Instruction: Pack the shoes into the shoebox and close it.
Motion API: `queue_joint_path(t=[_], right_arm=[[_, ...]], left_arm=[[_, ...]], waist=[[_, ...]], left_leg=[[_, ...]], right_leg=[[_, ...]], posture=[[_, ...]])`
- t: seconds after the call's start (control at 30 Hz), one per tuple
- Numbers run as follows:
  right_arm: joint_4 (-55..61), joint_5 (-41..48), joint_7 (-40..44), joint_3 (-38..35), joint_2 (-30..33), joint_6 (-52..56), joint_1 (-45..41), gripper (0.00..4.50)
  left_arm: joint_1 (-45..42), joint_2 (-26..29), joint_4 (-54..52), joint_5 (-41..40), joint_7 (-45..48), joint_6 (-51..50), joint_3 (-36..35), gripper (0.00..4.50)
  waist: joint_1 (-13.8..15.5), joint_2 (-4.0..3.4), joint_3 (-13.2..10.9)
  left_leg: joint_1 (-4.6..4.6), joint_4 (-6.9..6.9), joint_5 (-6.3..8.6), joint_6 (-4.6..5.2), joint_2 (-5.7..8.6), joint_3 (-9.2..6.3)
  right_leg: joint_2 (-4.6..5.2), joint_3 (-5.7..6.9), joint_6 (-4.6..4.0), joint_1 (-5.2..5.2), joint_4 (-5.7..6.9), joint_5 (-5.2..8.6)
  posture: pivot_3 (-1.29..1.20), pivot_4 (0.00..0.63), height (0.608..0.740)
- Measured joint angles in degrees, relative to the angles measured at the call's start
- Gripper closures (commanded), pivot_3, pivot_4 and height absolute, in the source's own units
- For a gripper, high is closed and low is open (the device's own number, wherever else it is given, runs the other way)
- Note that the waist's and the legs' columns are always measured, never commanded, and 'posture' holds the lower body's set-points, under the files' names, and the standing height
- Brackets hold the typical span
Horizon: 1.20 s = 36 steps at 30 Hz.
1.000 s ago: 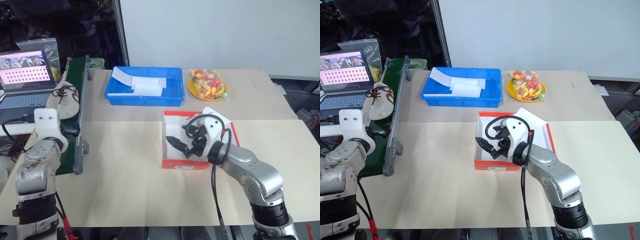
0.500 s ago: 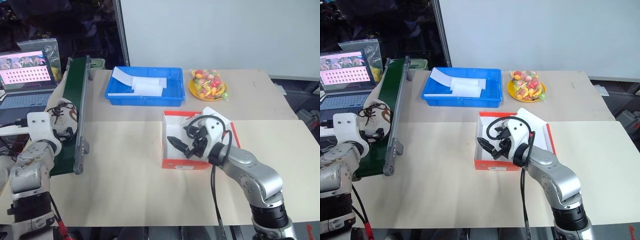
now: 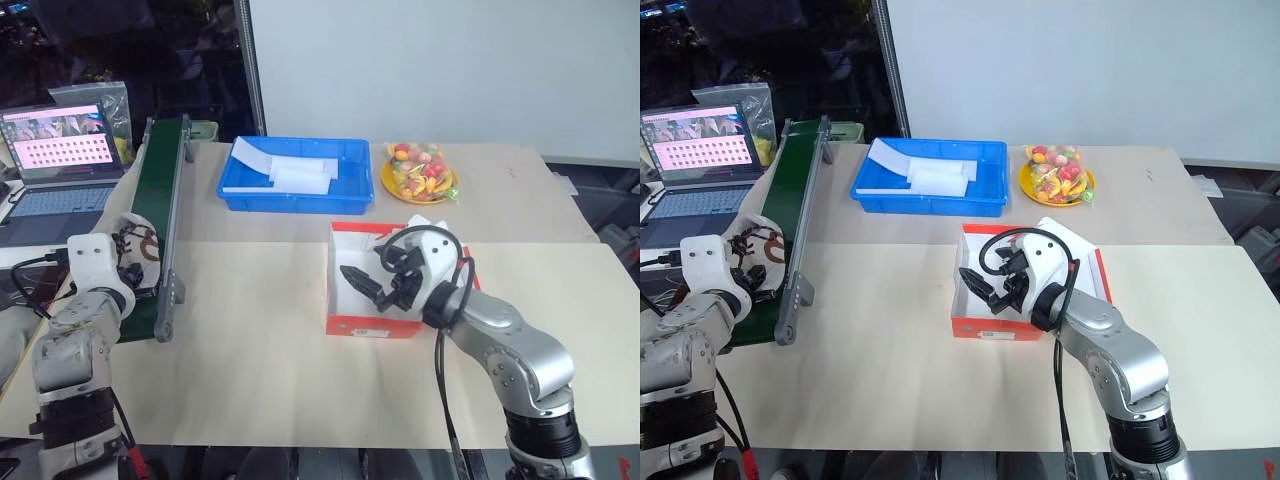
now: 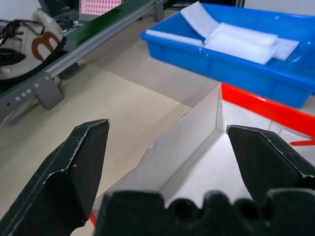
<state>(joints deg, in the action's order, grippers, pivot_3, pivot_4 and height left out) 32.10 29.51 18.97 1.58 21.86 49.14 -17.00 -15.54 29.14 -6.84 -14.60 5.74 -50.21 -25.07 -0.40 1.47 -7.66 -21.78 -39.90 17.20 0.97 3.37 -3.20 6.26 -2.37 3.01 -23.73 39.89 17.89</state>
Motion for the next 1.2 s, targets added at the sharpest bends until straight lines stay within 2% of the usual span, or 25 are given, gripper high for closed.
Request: queue_joint_path(t=[0.07,0.3,0.47,0.6,0.7,0.83,0.97,1.1,1.2], right_arm=[[0.01,0.03,-0.06,-0.1,0.04,0.05,0.03,0.0],[0.01,0.12,-0.34,-0.34,0.13,0.29,0.03,0.0],[-0.01,0.17,-0.28,-0.37,0.15,0.34,-0.14,0.0],[-1.12,0.66,-0.55,-0.6,-0.78,0.75,-1.42,0.0],[-3.5,3.14,-2.15,-2.82,-4.15,2.31,-4.43,0.0],[-12.95,16.07,-10.1,-16.2,-13.66,10.86,-12.75,0.0],[-25.69,31.39,-22.8,-27.96,-22.24,15.52,-21.17,0.0],[-33.0,39.03,-29.8,-30.81,-23.61,17.6,-24.96,0.0],[-34.72,41.17,-32.56,-30.26,-24.7,17.59,-25.63,0.0]], left_arm=[[-0.01,0.0,0.09,0.02,-0.02,-0.05,0.03,4.48],[-0.14,0.01,0.15,1.08,-0.05,0.13,1.23,4.48],[-0.54,0.02,-0.34,3.52,-0.16,3.82,4.1,4.48],[-5.63,0.02,-6.78,5.36,-0.01,7.69,8.45,4.48],[-10.28,0.02,-12.78,5.32,0.24,9.12,9.45,4.48],[-10.48,-4.05,-13.52,2.66,2.38,10.08,10.37,4.48],[-8.68,-11.54,-14.35,-6.17,6.96,7.04,12.58,4.48],[-4.33,-18.68,-14.8,-16.24,9.58,1.34,13.35,4.48],[-4.51,-19.77,-14.94,-21.45,10.5,-1.48,13.01,4.48]], waist=[[0.01,0.0,0.0],[0.13,0.0,0.0],[0.78,0.04,-0.03],[0.92,0.51,-0.23],[-0.08,0.48,-0.18],[-1.94,0.46,-0.17],[-2.61,0.42,-0.17],[-3.25,0.39,-0.19],[-3.59,0.39,-0.19]], left_leg=[[0.06,0.0,0.0,0.0,0.0,0.0],[0.34,0.07,0.02,0.04,-0.01,-0.03],[0.37,0.08,0.11,0.18,-0.02,-0.1],[-0.29,0.0,-0.08,-0.14,-0.1,-0.21],[-0.56,0.0,-0.11,-0.09,-0.05,0.02],[-0.54,0.03,-0.1,-0.05,-0.07,0.03],[-0.52,0.06,-0.08,-0.03,-0.06,0.03],[-0.57,0.05,-0.06,0.02,-0.06,0.04],[-0.56,0.0,-0.06,0.02,-0.06,0.05]], right_leg=[[0.0,0.0,-0.01,0.06,0.0,0.0],[0.0,0.03,0.0,0.38,-0.14,0.0],[-0.01,0.12,-0.02,0.49,-0.28,-0.01],[-0.12,0.23,0.0,0.04,-0.53,-0.28],[-0.04,0.11,0.11,-0.36,-0.55,-0.41],[-0.08,0.14,0.1,-0.42,-0.35,-0.41],[-0.07,0.18,0.1,-0.49,-0.25,-0.41],[-0.07,0.18,0.11,-0.55,-0.18,-0.41],[-0.08,0.15,0.11,-0.51,-0.17,-0.41]], posture=[[0.0,0.15,0.724],[0.0,0.15,0.724],[0.0,0.15,0.724],[0.0,0.15,0.724],[0.0,0.15,0.724],[0.0,0.15,0.724],[0.0,0.15,0.724],[0.0,0.15,0.724],[0.0,0.15,0.724]])
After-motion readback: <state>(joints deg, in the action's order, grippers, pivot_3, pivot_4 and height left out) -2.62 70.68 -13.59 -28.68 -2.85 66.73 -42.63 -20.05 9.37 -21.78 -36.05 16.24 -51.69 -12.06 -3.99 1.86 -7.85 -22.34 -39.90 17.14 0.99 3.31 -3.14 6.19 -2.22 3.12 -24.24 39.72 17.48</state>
